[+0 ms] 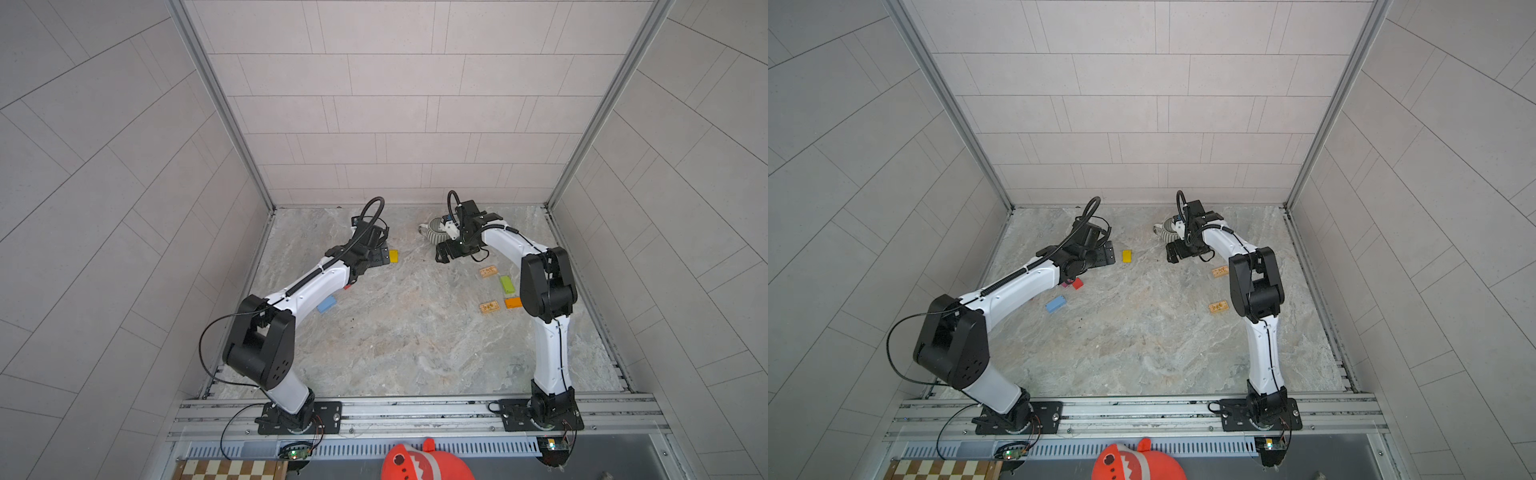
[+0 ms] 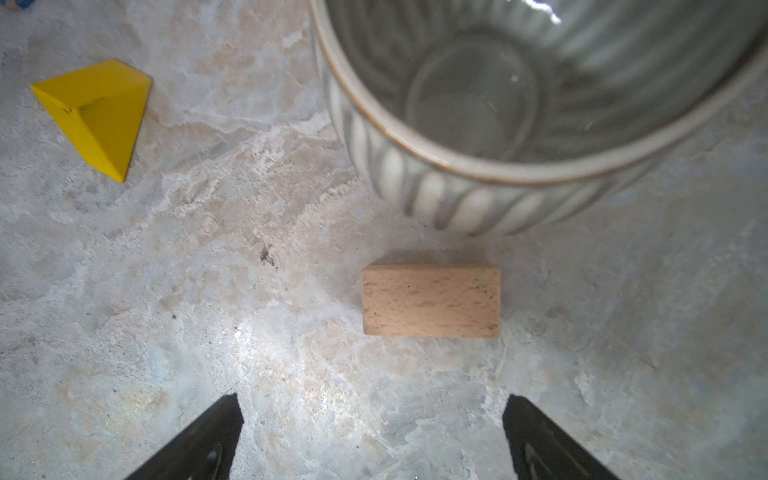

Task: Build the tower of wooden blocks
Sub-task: 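Move right gripper over the plain wood block by the mug while left arm advances, then close right gripper on the plain wood block and lift it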

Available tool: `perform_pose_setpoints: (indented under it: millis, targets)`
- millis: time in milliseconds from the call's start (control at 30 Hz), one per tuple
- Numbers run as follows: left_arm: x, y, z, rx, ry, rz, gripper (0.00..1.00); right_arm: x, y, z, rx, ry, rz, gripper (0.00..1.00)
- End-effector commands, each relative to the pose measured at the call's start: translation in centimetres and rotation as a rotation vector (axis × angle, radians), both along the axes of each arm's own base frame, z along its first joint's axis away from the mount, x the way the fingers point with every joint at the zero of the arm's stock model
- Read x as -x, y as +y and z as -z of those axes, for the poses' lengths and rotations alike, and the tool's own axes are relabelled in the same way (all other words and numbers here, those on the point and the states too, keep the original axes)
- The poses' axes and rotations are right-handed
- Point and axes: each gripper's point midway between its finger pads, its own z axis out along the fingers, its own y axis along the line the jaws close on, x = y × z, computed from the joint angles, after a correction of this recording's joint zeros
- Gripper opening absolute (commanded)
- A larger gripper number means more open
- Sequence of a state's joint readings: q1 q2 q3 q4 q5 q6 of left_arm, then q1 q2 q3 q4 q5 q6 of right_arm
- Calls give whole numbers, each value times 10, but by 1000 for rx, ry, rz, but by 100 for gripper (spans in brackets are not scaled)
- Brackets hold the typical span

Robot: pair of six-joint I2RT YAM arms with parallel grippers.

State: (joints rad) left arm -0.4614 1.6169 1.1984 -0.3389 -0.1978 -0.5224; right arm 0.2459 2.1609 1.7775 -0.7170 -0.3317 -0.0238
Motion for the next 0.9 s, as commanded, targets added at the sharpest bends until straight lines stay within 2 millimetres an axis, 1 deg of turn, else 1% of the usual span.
perform_pose_setpoints:
  millis: [0,300,433,633,867]
  targets:
    - [2,-1,-16,0,-22,16,100,0,0,5,27,19,-37,99]
    - [-1,-2,-15,1,-28,14,100,-9,0,20,47,20,-55,99]
    - [-3,-3,-14,4,-34,16,100,-13,-1,22,56,8,-64,100]
    - [-6,-6,-7,3,-31,26,100,-19,-1,29,65,13,-65,99]
    - [-10,-7,-8,-2,-48,24,100,-24,-4,35,79,28,-54,98]
